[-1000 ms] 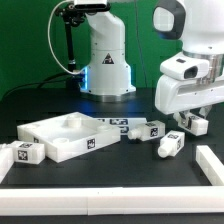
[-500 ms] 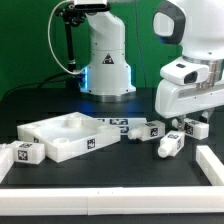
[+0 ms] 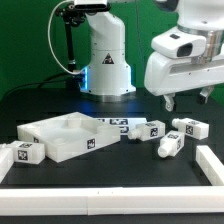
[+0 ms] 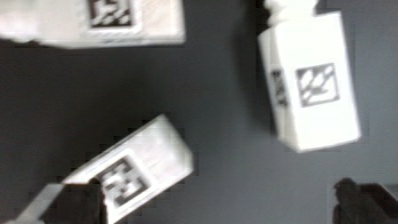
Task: Assemble one leg
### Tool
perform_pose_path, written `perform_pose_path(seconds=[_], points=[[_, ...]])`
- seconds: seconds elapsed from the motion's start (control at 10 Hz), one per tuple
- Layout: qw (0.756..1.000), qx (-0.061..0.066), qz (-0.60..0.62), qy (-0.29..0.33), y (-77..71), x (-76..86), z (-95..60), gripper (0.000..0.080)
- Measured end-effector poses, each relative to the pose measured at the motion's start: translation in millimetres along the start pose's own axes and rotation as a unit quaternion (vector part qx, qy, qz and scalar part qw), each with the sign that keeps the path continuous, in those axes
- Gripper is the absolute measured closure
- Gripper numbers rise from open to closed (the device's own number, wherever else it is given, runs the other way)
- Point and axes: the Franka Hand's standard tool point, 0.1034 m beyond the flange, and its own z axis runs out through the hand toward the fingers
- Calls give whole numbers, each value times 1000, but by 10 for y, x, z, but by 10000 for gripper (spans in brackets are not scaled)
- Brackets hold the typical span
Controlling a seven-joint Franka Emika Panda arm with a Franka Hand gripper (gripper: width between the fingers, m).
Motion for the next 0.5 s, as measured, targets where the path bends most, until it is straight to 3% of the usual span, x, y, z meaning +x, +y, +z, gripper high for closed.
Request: perform_pose_path(seconds=[0.3, 0.5], points=[[1000, 1, 3, -3, -26, -22, 25, 150], [999, 0, 51, -12, 72, 4, 5, 150]])
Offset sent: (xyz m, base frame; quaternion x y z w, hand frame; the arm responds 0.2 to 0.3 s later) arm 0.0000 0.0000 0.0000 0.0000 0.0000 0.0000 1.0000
